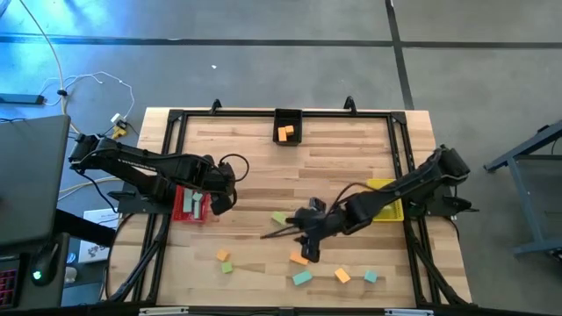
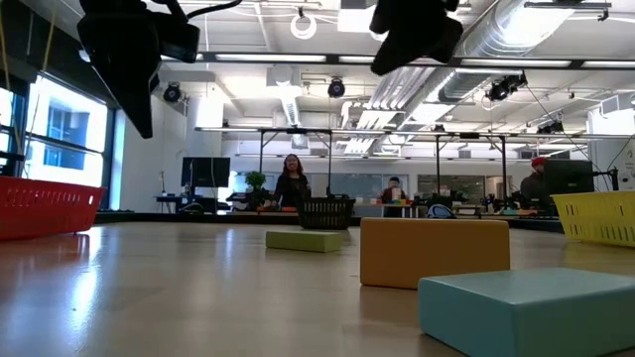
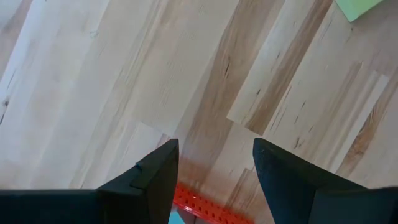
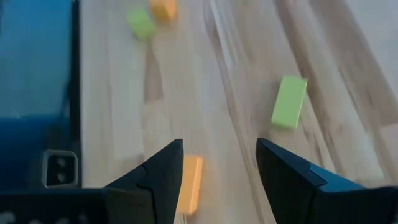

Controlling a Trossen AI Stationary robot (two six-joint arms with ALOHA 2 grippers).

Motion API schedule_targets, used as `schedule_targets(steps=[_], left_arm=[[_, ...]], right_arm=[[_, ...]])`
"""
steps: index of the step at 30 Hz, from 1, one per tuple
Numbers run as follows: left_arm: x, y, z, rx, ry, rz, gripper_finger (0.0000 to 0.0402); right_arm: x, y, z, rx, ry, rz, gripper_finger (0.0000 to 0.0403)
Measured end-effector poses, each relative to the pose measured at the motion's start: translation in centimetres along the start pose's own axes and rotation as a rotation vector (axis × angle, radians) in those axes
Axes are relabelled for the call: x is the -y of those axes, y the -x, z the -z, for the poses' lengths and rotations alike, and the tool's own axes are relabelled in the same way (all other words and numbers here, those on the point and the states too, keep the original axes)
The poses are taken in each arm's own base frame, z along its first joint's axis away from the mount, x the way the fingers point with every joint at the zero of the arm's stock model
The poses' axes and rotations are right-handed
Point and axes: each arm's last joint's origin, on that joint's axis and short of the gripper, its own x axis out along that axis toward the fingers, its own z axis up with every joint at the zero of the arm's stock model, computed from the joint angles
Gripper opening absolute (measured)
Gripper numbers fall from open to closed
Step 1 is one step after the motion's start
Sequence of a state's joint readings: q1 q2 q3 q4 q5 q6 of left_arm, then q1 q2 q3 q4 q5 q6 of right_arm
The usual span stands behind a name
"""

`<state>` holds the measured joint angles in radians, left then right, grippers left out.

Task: Sort & place blocks by color
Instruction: Put the orange block into the black bin

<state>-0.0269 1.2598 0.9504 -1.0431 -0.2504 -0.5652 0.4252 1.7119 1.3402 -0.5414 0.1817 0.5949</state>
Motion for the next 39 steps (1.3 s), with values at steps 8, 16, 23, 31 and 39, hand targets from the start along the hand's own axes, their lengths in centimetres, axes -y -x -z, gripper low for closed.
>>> schedule_targets(steps=[8, 16, 23, 31, 39], left_arm=[[0.0, 0.0, 0.0, 0.000, 0.000, 0.000, 0.0193], [0.0, 0.0, 0.0, 0.000, 0.000, 0.000, 0.0192], [0.0, 0.0, 0.0, 0.001, 0.000, 0.000, 0.0191], [0.0, 0.0, 0.0, 0.004, 0.005, -0.004, 0.0191], [0.0, 0.0, 0.0, 0.005, 0.007, -0.005, 0.0192]], right_arm=[[-1.7, -2.8, 0.1, -0.225, 0.034, 0.137, 0.0188], [-3.1, -5.3, 1.5, -0.306, 0.031, 0.097, 0.0188], [-4.0, -6.8, 2.9, -0.322, 0.073, 0.117, 0.0188], [-4.6, -7.9, 3.8, -0.327, 0.086, 0.114, 0.0188], [-4.9, -8.5, 4.2, -0.323, 0.048, 0.127, 0.0188]])
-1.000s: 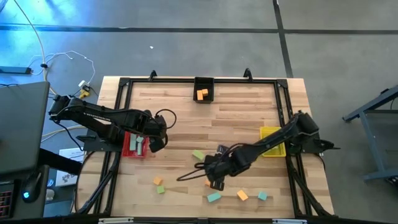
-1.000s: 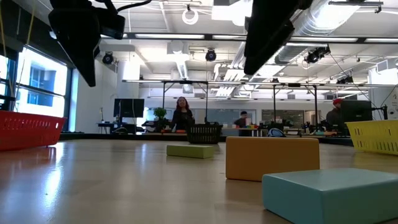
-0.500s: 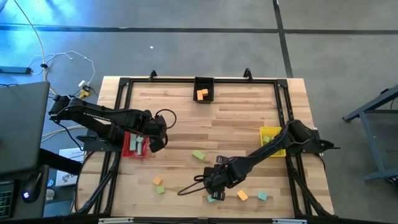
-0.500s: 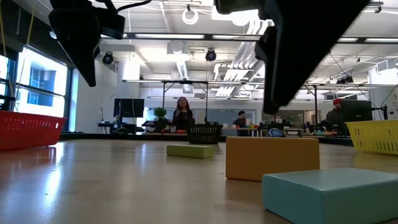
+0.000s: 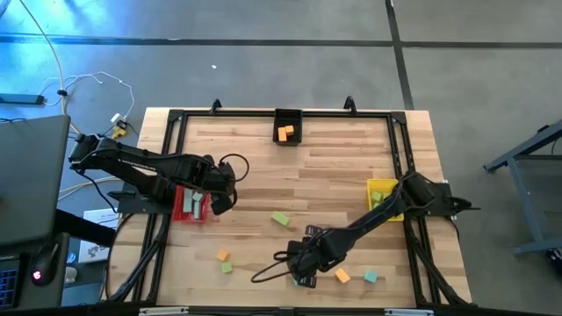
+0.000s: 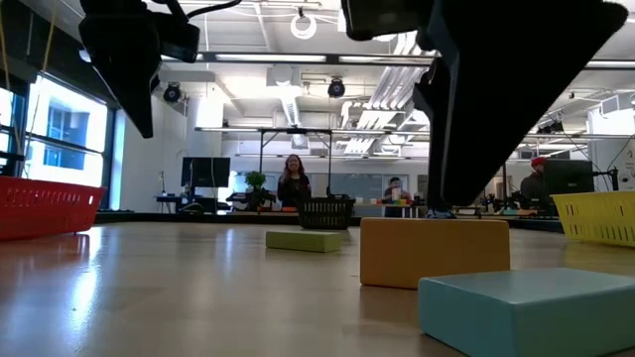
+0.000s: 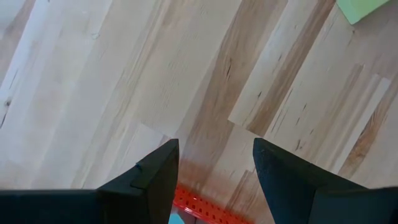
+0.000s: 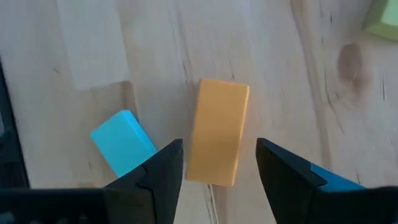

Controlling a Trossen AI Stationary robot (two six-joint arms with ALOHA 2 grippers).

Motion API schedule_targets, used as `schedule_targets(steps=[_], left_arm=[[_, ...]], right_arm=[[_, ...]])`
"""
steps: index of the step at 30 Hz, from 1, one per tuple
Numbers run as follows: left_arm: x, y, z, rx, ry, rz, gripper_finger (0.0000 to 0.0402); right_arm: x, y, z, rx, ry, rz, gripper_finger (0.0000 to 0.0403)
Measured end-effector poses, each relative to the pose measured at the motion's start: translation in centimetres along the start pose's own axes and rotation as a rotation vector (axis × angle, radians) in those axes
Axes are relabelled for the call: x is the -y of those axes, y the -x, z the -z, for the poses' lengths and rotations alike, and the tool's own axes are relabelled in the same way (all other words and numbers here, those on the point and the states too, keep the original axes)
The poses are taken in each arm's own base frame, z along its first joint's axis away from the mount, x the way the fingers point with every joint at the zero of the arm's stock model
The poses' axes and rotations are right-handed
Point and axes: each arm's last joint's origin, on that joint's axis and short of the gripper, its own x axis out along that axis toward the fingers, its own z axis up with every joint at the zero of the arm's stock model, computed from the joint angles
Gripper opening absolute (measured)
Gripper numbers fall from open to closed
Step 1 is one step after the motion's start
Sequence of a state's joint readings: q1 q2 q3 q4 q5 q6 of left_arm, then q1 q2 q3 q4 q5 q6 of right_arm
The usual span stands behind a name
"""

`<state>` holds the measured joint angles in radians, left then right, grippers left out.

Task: Sort & place blocks by color
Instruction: Put the orange block into the black bin

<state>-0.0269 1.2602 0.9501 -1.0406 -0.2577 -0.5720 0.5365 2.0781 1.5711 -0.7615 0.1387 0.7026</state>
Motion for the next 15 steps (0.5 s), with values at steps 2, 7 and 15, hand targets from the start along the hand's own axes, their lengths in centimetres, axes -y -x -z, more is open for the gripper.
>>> schedule_targets(steps=[2, 7, 15], left_arm=[[0.0, 0.0, 0.0, 0.000, 0.000, 0.000, 0.0193], [0.0, 0.0, 0.0, -0.001, 0.000, -0.001, 0.0192], [0.0, 0.0, 0.0, -0.001, -0.001, -0.001, 0.0191]], right_arm=[[-0.1, -0.5, 0.0, 0.002, -0.006, -0.009, 0.0188], [-0.2, -1.2, 0.0, 0.003, -0.025, -0.003, 0.0188], [0.0, -2.8, 0.0, -0.022, -0.065, 0.001, 0.0188]])
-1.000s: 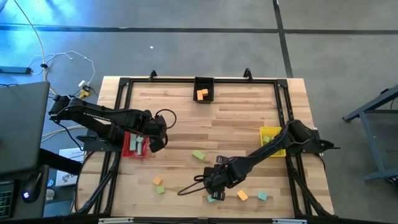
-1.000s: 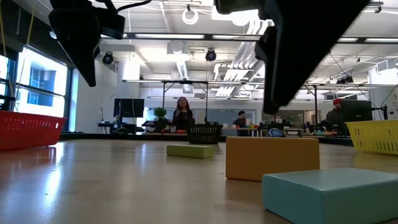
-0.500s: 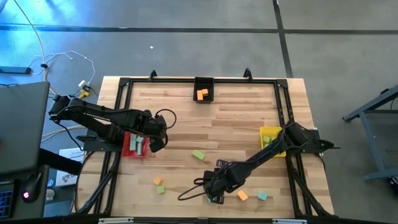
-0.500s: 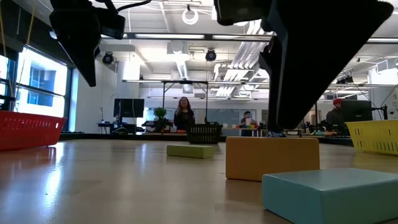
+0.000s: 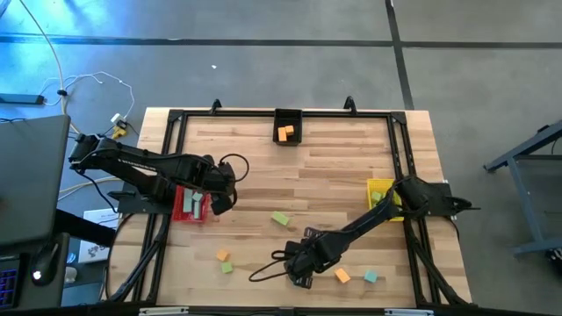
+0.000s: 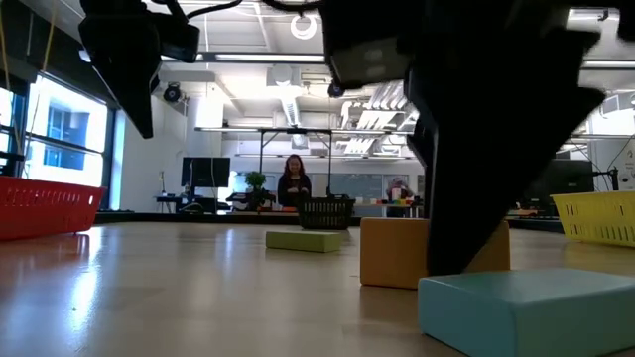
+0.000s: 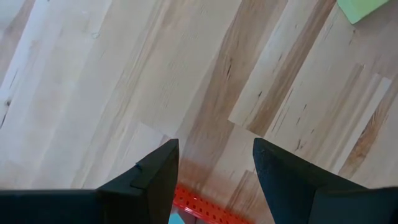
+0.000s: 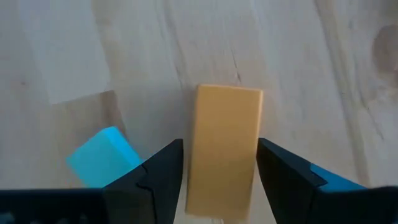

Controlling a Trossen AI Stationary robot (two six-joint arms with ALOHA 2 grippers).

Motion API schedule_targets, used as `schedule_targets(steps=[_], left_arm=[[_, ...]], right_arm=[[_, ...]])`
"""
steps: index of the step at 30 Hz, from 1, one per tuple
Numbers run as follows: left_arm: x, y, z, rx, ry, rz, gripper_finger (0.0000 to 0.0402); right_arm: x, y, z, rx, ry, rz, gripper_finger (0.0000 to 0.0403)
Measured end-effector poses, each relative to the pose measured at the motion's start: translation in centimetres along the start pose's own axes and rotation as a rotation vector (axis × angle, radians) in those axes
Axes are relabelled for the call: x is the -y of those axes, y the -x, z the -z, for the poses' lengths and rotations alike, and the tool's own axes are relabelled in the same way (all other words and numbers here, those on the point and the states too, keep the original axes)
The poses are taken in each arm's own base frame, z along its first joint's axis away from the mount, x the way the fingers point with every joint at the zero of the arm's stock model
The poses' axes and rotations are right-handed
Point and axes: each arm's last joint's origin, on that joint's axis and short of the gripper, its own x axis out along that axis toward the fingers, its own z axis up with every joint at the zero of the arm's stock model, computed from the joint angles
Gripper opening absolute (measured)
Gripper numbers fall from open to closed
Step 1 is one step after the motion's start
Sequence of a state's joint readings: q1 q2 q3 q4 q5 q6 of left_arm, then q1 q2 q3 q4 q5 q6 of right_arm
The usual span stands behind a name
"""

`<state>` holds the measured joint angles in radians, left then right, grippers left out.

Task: Sort & place blocks by color
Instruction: Put the orange block into the black bin

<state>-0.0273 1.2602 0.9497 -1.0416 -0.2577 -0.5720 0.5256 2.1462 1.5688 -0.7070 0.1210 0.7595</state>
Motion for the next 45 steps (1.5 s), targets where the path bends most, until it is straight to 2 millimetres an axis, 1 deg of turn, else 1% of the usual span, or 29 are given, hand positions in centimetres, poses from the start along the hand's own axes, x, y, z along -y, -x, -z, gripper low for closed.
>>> schedule_targets(steps=[2, 4, 6, 9, 10, 15, 17, 23, 27, 35, 40, 45], left_arm=[[0.0, 0.0, 0.0, 0.001, 0.000, -0.002, 0.0191], [0.0, 0.0, 0.0, 0.004, 0.000, -0.007, 0.0191], [0.0, 0.0, 0.0, 0.008, -0.002, -0.014, 0.0191], [0.0, 0.0, 0.0, 0.010, -0.025, -0.016, 0.0191], [0.0, 0.0, 0.0, 0.009, -0.030, -0.017, 0.0192], [-0.1, 0.0, 0.0, 0.010, -0.033, -0.016, 0.0193], [-0.1, 0.0, 0.0, 0.009, -0.034, -0.017, 0.0193], [-0.1, 0.0, 0.0, 0.010, -0.034, -0.017, 0.0192], [0.0, 0.0, 0.0, 0.010, -0.034, -0.016, 0.0193], [0.0, 0.0, 0.0, 0.009, -0.034, -0.016, 0.0193], [0.0, 0.0, 0.0, 0.010, -0.034, -0.016, 0.0191], [0.0, 0.0, 0.0, 0.011, -0.047, -0.015, 0.0191]], right_arm=[[0.1, -0.6, 0.0, -0.019, -0.005, -0.005, 0.0187], [0.1, -0.6, -0.1, -0.022, -0.010, -0.017, 0.0178], [0.2, -0.6, -0.1, -0.026, -0.012, -0.013, 0.0154], [0.5, -0.6, -0.3, -0.030, -0.017, -0.016, 0.0106], [0.5, -0.6, -0.4, -0.032, -0.017, -0.018, 0.0101], [1.3, -0.3, -0.8, -0.033, 0.009, 0.004, 0.0102], [2.1, 0.5, -1.1, -0.027, 0.016, 0.050, 0.0102], [4.5, 2.8, -2.8, 0.031, 0.035, 0.128, 0.0102], [6.6, 4.3, -4.4, 0.081, 0.060, 0.168, 0.0102], [11.9, 6.7, -7.4, 0.154, 0.088, 0.285, 0.0102], [16.0, 7.9, -9.1, 0.164, 0.084, 0.338, 0.0102], [20.6, 8.7, -10.3, 0.154, 0.060, 0.384, 0.0102]])
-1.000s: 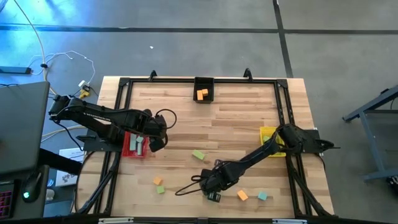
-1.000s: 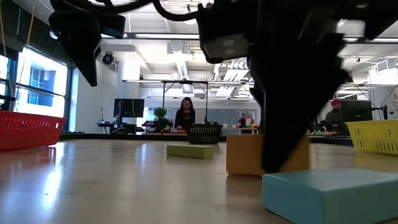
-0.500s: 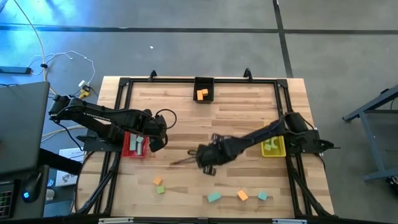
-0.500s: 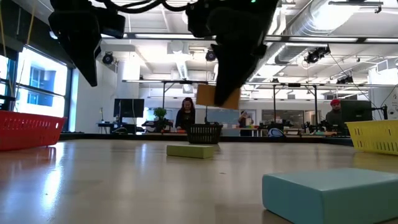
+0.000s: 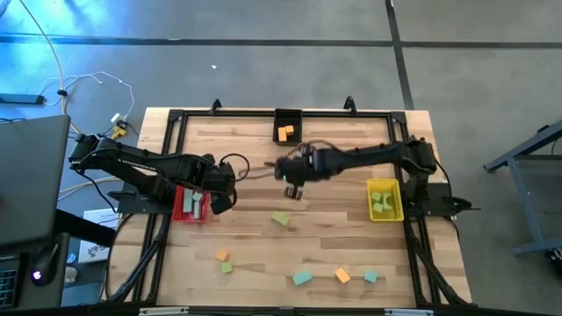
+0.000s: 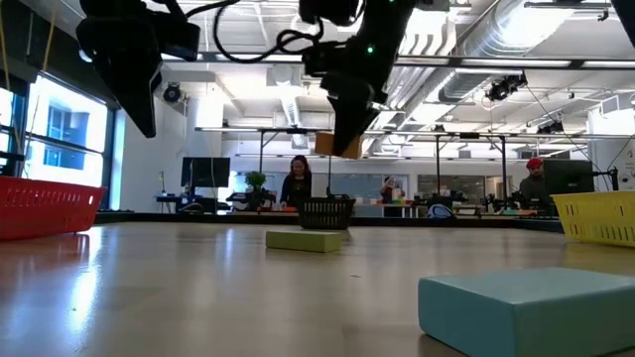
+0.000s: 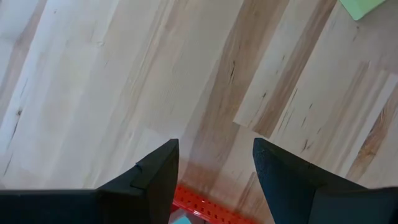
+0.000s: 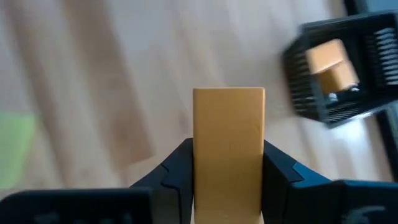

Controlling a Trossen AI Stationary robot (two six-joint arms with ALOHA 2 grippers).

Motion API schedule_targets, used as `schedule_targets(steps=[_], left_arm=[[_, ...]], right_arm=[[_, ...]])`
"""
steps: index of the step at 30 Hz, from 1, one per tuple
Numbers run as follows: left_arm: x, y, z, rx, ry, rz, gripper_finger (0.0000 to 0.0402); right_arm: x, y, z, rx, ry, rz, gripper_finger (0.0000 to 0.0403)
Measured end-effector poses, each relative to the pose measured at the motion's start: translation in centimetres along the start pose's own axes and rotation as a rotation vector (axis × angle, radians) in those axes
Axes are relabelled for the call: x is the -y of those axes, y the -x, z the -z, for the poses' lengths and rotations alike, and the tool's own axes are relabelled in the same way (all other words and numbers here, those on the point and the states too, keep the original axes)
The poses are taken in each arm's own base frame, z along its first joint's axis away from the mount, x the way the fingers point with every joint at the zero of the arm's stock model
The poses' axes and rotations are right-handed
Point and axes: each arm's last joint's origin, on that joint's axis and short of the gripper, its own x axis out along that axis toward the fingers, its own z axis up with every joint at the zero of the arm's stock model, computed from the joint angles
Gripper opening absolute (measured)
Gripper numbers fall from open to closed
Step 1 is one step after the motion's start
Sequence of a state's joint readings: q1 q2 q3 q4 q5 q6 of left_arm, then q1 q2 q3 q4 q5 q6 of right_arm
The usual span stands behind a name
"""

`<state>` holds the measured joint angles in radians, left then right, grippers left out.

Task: Sort & place blocks by color
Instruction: Put the orange block into the black bin

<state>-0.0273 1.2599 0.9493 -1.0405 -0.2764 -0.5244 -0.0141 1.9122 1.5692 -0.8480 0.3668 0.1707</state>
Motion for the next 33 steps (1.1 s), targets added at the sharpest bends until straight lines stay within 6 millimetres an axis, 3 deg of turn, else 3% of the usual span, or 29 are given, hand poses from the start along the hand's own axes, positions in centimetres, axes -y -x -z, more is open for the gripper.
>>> schedule_targets(steps=[10, 19, 26, 33], left_arm=[[0.2, 0.0, -0.4, 0.045, -0.073, 0.018, 0.0191], [0.6, 0.1, -1.1, 0.119, -0.171, 0.047, 0.0191], [0.7, 0.1, -1.3, 0.135, -0.179, 0.054, 0.0191], [0.7, 0.1, -1.3, 0.139, -0.178, 0.061, 0.0191]], right_arm=[[9.0, -2.4, -1.7, 0.076, -0.058, 0.098, 0.0101], [15.5, -3.9, -2.5, 0.217, -0.163, 0.117, 0.0102], [18.2, -5.7, -2.8, 0.305, -0.222, 0.051, 0.0102], [18.7, -8.9, -2.2, 0.259, -0.188, 0.031, 0.0102]])
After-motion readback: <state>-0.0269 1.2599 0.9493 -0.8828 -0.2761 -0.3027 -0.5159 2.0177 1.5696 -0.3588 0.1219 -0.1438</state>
